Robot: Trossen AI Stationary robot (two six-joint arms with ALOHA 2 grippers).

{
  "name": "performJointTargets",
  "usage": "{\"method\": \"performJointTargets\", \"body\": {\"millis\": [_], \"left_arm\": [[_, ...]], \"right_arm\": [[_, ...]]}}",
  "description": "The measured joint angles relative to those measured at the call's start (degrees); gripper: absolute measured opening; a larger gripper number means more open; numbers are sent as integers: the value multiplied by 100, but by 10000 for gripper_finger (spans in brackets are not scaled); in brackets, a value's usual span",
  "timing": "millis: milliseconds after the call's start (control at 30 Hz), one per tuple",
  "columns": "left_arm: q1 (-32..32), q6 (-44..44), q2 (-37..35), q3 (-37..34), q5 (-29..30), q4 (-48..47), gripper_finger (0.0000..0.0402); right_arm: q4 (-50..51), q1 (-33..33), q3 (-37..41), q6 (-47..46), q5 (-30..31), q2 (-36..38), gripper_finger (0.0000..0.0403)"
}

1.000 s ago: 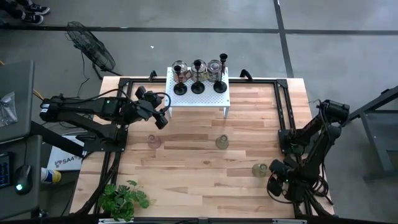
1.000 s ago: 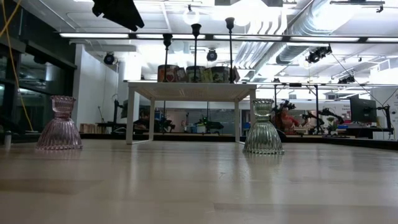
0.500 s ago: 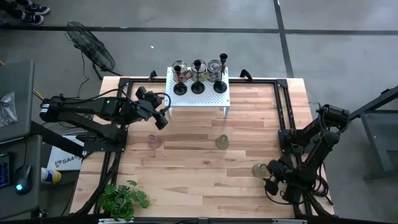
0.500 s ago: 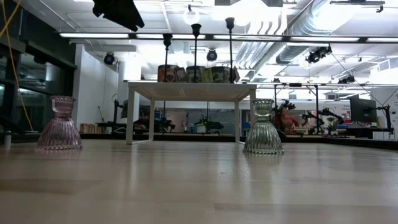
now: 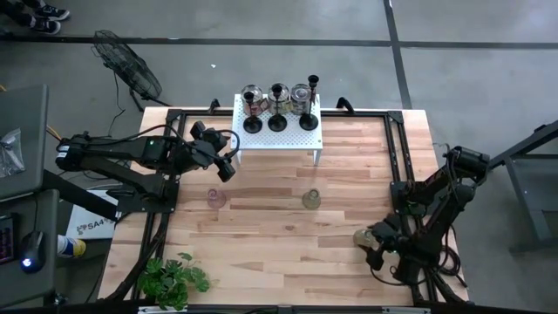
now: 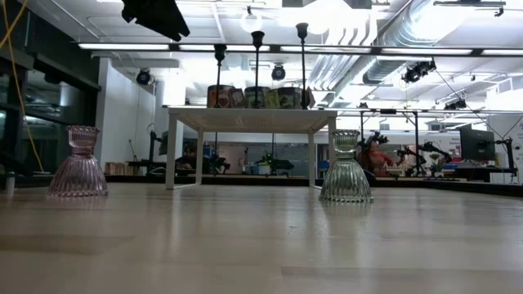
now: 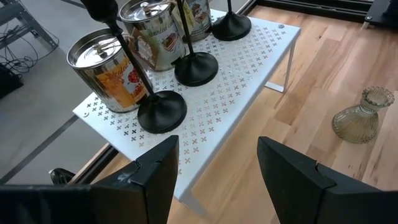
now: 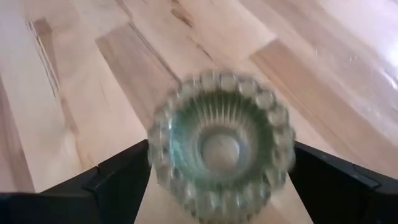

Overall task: Pick & Place candle stick holders
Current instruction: Put the right transparent candle holder on the shelf

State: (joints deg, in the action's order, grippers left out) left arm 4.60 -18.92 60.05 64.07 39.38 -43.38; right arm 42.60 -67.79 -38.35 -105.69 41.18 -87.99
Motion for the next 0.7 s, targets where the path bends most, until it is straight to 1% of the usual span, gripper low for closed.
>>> {"method": "performJointTargets", "body": {"millis": [367, 467, 700], "left_arm": [[0, -2, 2, 0, -85, 2, 212], [1, -2, 2, 0, -94, 32, 212], [0, -2, 2, 0, -94, 55, 212]], "right_arm": [[-138, 266, 0, 338, 96, 2, 342], [-138, 272, 0, 358, 97, 2, 323], [-147, 266, 0, 359, 106, 2, 254]]}}
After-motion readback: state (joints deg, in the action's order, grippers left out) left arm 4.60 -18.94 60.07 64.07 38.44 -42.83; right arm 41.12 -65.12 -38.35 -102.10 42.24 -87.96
